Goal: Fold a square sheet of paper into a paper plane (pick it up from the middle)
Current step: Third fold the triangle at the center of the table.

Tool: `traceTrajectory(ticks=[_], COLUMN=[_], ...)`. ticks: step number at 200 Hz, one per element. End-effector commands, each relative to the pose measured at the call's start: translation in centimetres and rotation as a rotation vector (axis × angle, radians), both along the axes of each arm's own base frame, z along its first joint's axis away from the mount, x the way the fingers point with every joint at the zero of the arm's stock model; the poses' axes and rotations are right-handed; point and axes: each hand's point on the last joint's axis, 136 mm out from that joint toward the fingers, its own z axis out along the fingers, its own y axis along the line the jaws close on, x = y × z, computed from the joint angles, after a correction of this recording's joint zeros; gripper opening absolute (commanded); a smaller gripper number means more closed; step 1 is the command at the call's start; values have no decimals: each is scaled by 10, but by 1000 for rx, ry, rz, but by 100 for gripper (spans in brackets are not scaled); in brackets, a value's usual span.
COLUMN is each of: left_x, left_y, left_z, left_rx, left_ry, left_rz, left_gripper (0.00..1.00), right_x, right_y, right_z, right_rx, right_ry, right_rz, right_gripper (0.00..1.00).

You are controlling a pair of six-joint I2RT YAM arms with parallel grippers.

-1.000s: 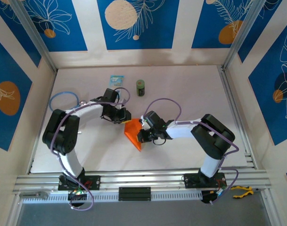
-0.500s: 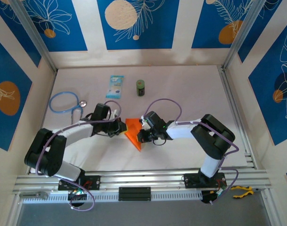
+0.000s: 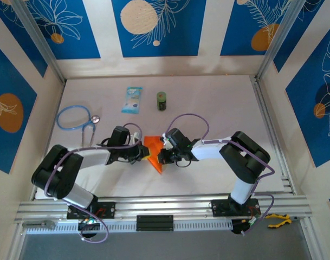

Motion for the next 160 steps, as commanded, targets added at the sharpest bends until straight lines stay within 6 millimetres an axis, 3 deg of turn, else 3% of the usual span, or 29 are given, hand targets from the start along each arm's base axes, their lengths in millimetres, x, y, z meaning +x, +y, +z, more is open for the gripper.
traceTrajectory(ticks=[1,160], left_x=[-5,-23], left_y=[-7,12], left_z=[-2,-53], left_rx=[-34,122], left_ry=[13,110], left_rz=[-18,-25], left_gripper=[0,0], right_x=[-12,-13], right_y=[-13,-13], right_z=[-18,-14], right_rx=[-72,-76], right_ry=[48,47], right_rz=[-6,-8], right_gripper=[1,2])
